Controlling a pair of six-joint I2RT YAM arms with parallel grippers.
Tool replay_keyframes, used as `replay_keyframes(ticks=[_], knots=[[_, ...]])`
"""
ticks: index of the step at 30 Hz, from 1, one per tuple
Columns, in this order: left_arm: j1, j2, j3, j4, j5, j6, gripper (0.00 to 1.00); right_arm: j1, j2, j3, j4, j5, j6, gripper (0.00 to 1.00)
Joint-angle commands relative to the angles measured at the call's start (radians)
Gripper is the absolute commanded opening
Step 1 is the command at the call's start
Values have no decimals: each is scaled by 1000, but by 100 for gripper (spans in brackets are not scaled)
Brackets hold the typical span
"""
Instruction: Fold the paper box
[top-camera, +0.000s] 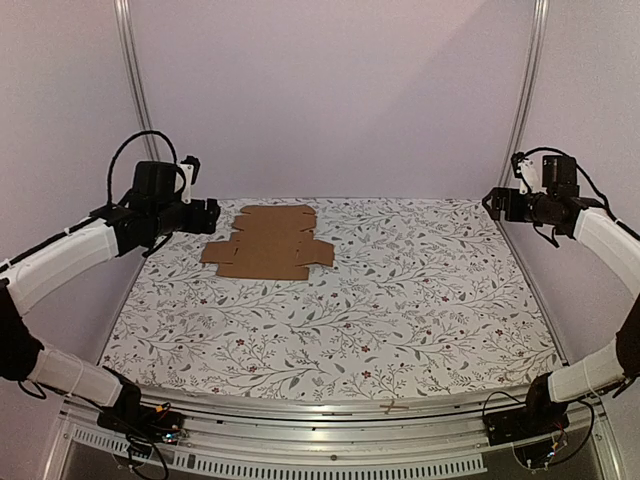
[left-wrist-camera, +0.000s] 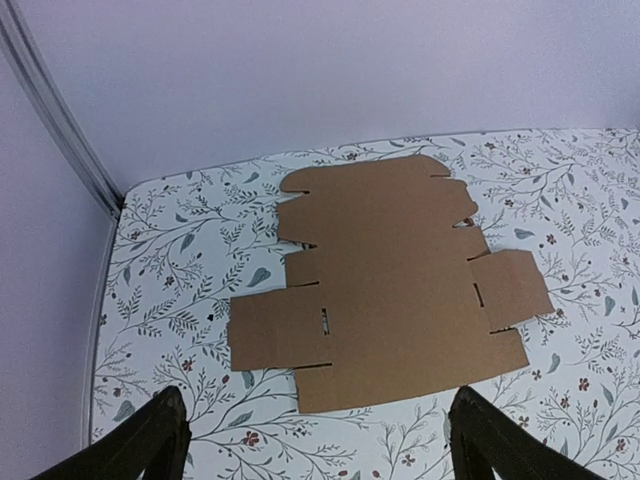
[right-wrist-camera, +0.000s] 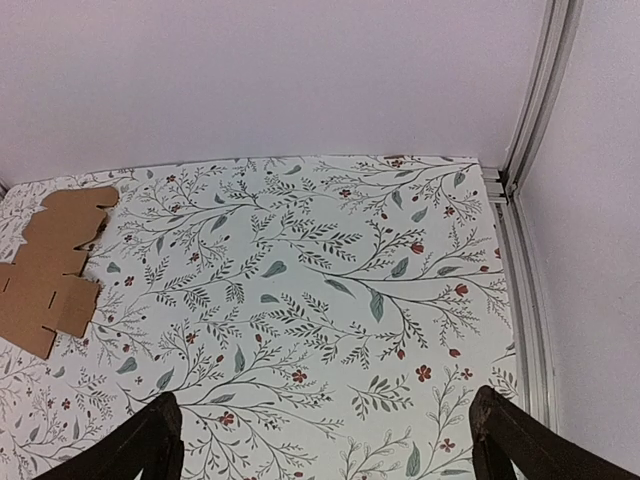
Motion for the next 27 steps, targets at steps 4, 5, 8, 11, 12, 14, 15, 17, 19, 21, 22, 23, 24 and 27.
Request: replay_keyframes(ticks=[4, 5, 8, 11, 12, 14, 15, 17, 19, 21, 22, 23, 24, 27], knots=[[9, 177, 72, -17, 74, -121, 85, -8, -29, -58, 38, -92, -32, 99], [9, 220, 96, -14, 74, -152, 84, -10, -34, -65, 39, -139, -37, 99], [-1, 373, 208, -23, 84, -224, 82, -12, -46, -77, 38, -291, -75, 99], [-25, 547, 365, -44, 51, -216, 82, -12, -48, -91, 39, -371, -108, 99], [-30, 613, 425, -66, 40, -214, 82, -12, -50, -94, 38, -384, -116, 99], [-32, 728, 536, -123, 44, -224, 81, -13, -59, -103, 36, -406, -126, 99], [-33, 777, 579, -137, 42, -236, 80, -13, -68, -108, 36, -415, -131, 99], [-33, 838, 615, -129, 41, -255, 79, -13, -84, -115, 36, -428, -147, 99], [-35, 874, 622, -112, 40, -269, 79, -15, -91, -117, 34, -443, -157, 99], [-35, 901, 629, -99, 58, -289, 79, -16, -84, -117, 34, -456, -160, 99], [-38, 914, 637, -98, 72, -293, 79, -15, -78, -117, 34, -464, -160, 99], [-41, 929, 645, -100, 84, -299, 78, -15, -71, -117, 34, -472, -160, 99], [-45, 943, 653, -103, 92, -298, 78, -15, -60, -117, 35, -479, -162, 99], [-66, 970, 657, -107, 98, -295, 77, -15, -42, -117, 32, -495, -165, 98]])
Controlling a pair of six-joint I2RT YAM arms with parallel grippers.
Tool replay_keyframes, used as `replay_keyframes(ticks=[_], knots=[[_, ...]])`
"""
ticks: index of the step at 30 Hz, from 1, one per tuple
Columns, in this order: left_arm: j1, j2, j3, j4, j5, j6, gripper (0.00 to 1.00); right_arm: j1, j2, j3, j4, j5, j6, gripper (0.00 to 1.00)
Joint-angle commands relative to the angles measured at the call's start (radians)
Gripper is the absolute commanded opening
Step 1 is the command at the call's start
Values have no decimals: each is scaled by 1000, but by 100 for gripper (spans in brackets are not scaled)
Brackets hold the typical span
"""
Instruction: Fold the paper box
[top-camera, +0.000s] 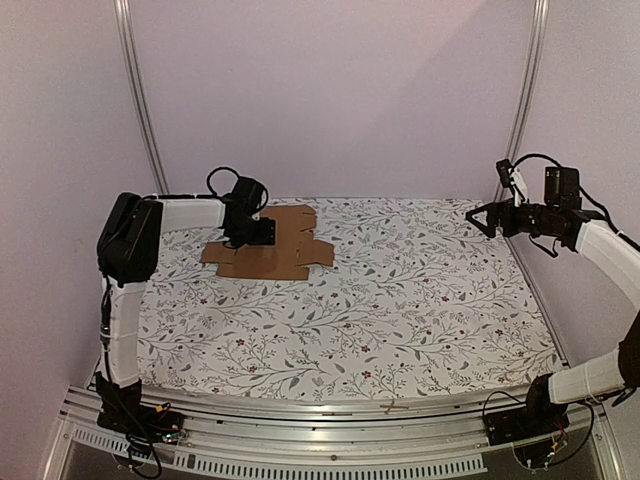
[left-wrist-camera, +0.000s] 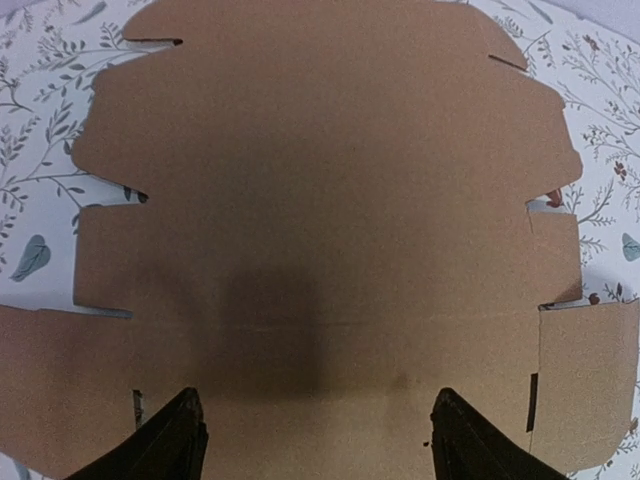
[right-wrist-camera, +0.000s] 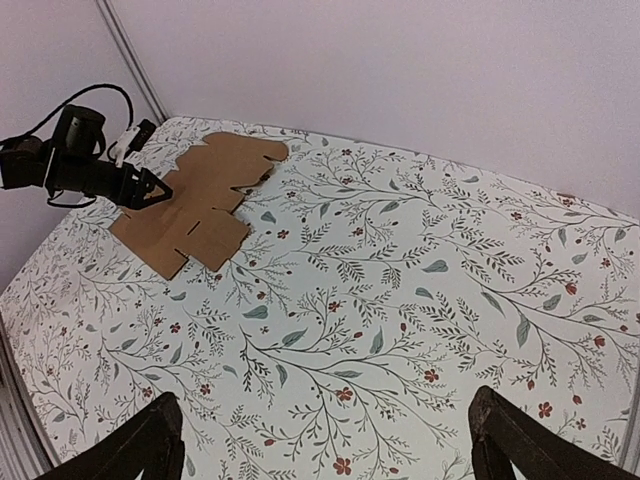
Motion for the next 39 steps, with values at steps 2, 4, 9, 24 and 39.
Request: replay_keyframes(ticks=[2, 4, 9, 24, 39], knots=[[-48, 38, 26, -17, 31, -19, 77, -4, 26, -16, -3, -46, -24, 98], [-64, 43, 15, -17, 32, -16, 77, -4, 29, -16, -3, -42, -35, 97], [-109, 27, -60, -10, 43, -23, 75, 3, 44, -15, -15, -56, -51, 96], [-367, -121, -404, 121, 134, -57, 67, 266, 159, 128, -276, 124, -367, 88], [-385, -790, -680, 22, 94, -117, 73, 485, 449, 270, -444, 254, -601, 84]])
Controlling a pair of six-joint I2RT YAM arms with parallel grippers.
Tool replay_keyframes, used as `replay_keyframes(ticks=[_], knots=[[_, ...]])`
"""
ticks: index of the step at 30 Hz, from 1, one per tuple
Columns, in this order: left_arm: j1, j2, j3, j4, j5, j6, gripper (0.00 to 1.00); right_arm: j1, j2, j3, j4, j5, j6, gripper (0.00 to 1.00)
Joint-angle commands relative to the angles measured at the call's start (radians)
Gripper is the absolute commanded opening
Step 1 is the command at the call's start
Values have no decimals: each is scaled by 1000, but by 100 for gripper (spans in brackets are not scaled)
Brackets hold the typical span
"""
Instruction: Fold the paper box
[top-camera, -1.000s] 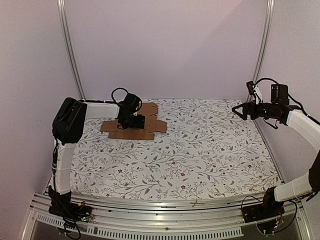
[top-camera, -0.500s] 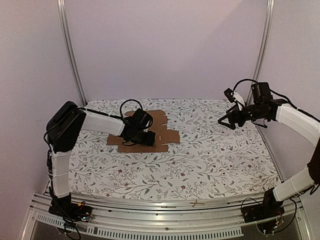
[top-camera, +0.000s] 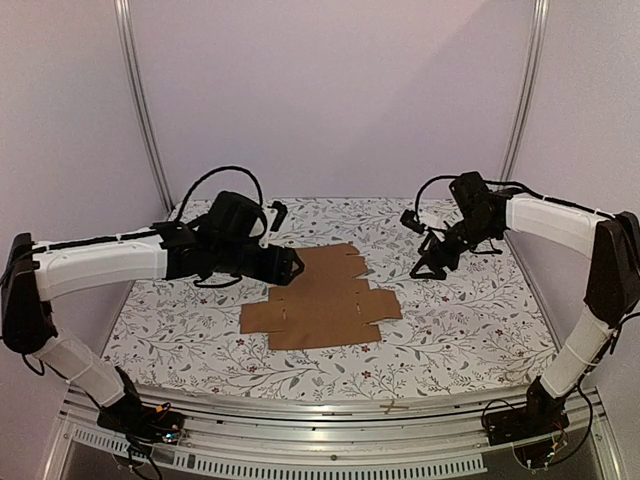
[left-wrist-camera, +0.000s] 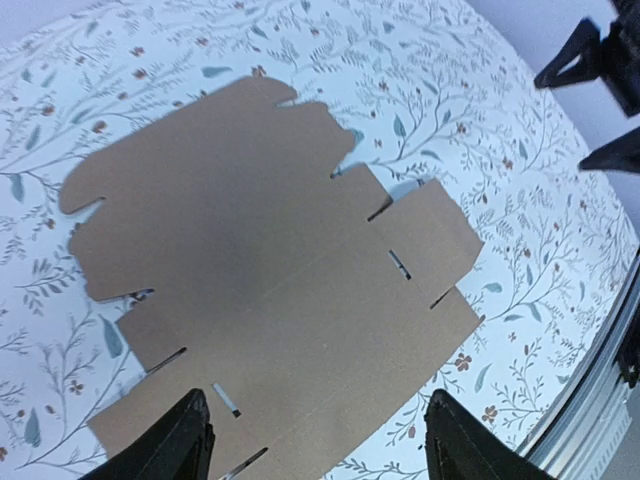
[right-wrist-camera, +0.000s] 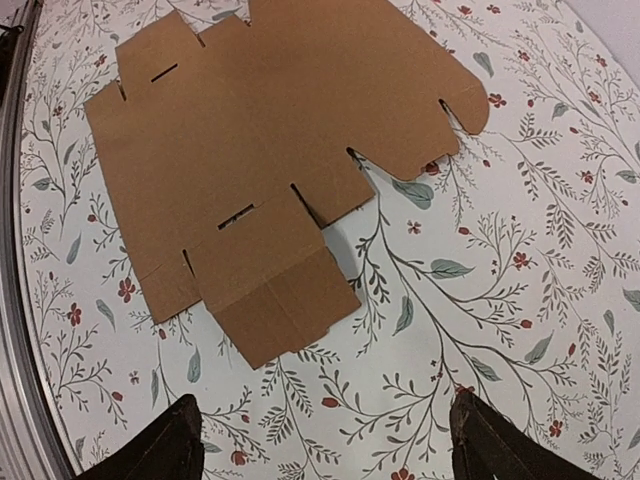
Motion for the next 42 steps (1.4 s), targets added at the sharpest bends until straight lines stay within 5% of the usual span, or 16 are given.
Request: replay_keyframes(ticks=[1, 7, 13, 26, 33, 37, 42], knots=[[46, -157, -156, -8, -53, -118, 73, 142, 57, -28, 9, 215, -88, 84], [72, -272, -320, 28, -113, -198, 73, 323, 43, -170, 275, 618, -139, 78], [105, -337, -354, 37, -133, -218, 73, 465, 90, -248, 452, 858, -183, 76], [193, -467, -395, 13, -147, -219, 73, 585, 182, -285, 490, 975, -243, 70], [220, -519, -416, 12, -144, -227, 73, 597, 260, -341, 674, 1091, -358, 62], [230, -531, -416, 7, -142, -229, 73, 596, 298, -372, 801, 1134, -434, 49], [240, -533, -408, 10, -144, -220, 73, 601, 294, -397, 923, 1133, -474, 9]])
